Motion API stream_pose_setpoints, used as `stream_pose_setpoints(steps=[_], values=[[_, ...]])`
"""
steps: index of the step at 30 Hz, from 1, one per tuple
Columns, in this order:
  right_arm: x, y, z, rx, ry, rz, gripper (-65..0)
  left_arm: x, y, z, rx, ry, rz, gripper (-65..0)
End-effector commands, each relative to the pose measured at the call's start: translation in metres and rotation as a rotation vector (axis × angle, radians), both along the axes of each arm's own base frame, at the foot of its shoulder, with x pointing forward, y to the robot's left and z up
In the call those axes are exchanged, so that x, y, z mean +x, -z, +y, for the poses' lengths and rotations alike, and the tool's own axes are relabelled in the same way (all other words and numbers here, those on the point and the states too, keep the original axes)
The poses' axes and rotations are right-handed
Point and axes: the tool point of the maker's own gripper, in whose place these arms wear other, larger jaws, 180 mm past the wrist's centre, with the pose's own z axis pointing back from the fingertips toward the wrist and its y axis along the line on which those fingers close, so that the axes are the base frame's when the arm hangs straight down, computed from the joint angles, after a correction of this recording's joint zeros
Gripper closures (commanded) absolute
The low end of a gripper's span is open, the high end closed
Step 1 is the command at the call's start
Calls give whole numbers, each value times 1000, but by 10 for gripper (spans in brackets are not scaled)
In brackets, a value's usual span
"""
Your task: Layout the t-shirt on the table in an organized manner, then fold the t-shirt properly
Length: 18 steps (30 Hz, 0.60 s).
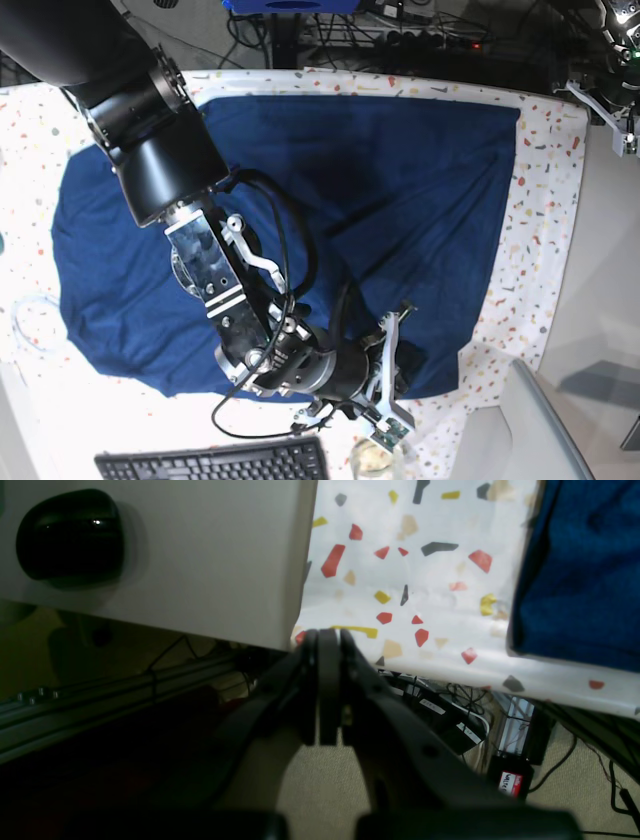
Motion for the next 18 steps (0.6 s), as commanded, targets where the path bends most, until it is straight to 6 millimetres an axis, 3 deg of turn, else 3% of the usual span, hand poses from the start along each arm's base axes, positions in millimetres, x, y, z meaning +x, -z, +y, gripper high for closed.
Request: stream_pose_setpoints(steps=[1, 6, 12, 18], values=[[9, -21, 7, 46, -6, -43, -11, 4, -10, 8, 30, 5, -22, 0], [5, 2, 6, 36, 0, 13, -11, 4, -10, 7, 29, 7, -23, 0], [4, 2, 7, 47, -2, 10, -11, 17, -14, 7, 28, 6, -53, 0], [4, 1, 8, 51, -2, 8, -15, 17, -13, 6, 26, 9, -52, 0]])
